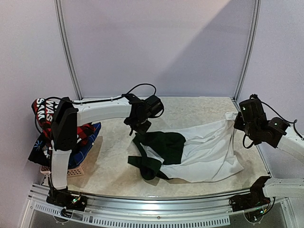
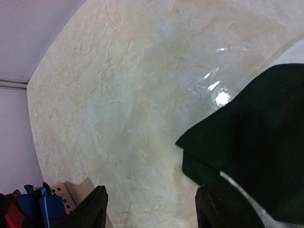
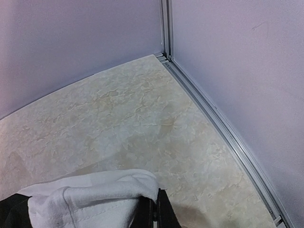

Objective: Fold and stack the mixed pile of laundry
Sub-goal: Flatten out the crumpled T-shirt at the center of the board.

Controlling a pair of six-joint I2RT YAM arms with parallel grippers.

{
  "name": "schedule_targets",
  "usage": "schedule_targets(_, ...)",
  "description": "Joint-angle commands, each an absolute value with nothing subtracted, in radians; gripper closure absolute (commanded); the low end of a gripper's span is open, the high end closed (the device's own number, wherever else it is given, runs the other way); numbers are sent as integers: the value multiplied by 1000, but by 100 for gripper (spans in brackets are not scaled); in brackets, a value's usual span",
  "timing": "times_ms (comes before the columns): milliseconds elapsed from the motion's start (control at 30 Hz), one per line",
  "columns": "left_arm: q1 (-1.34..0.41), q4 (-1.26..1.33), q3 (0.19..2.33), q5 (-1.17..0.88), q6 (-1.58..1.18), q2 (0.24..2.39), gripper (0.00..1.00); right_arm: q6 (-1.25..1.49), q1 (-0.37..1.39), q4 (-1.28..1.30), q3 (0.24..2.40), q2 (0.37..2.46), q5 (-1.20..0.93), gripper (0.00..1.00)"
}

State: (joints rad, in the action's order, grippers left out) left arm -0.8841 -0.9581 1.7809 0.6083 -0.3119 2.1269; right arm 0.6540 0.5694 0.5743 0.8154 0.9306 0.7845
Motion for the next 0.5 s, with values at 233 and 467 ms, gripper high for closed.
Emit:
schedule_targets(233,-1130,-831,1662,670,-239,2002,44,613,488,438,772,1004,680,100)
schedule_targets(467,-1173,-671,1519,535,-203,1986,50,624,486,393,716,993,676,100)
